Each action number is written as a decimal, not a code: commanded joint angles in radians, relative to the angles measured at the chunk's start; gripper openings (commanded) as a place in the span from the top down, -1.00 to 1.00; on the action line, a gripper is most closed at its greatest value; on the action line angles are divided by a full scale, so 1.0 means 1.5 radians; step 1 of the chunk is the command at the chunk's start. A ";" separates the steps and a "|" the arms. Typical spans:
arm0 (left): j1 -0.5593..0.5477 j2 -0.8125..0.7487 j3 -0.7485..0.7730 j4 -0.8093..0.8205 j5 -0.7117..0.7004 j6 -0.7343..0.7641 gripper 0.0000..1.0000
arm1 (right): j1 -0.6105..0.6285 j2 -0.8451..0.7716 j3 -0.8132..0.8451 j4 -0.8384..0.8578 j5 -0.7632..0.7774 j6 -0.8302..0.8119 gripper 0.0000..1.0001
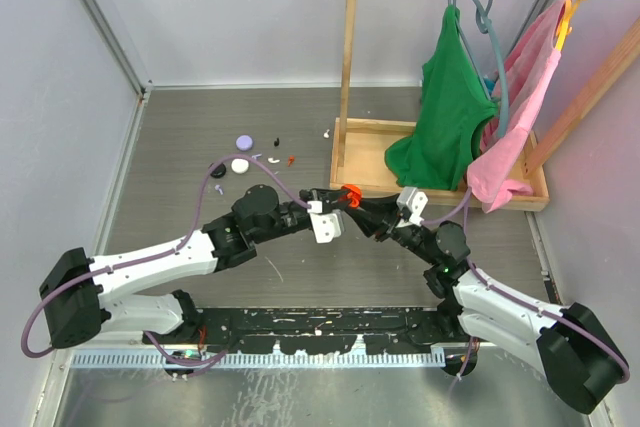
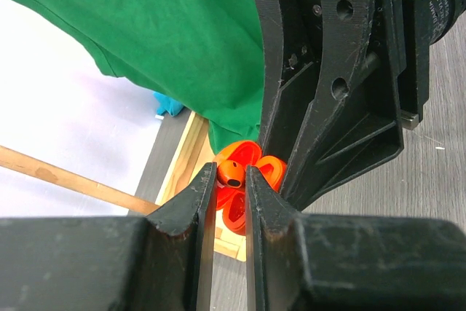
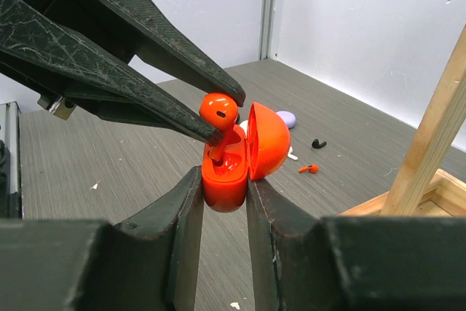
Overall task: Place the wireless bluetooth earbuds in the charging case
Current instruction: Place the earbud in the charging case.
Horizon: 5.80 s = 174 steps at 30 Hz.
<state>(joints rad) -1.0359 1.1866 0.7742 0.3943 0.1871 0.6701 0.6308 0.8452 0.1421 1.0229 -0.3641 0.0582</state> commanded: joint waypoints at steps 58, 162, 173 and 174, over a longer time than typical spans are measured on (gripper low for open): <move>-0.044 0.016 0.078 -0.190 -0.126 0.022 0.62 | 0.005 -0.015 -0.005 0.050 0.030 -0.005 0.92; -0.164 0.113 0.309 -0.527 -0.396 0.118 0.81 | 0.006 0.039 -0.020 0.104 0.031 0.006 0.93; -0.172 0.124 0.298 -0.490 -0.424 0.191 0.83 | 0.006 0.036 -0.021 0.102 0.031 0.006 0.93; -0.173 0.124 0.296 -0.485 -0.424 0.199 0.83 | 0.005 0.037 -0.020 0.101 0.031 0.005 0.93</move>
<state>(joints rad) -1.2839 1.3705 1.2240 -0.4007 -0.4217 0.8955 0.6331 0.9039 0.0971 1.1072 -0.3237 0.0628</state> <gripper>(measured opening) 0.169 0.326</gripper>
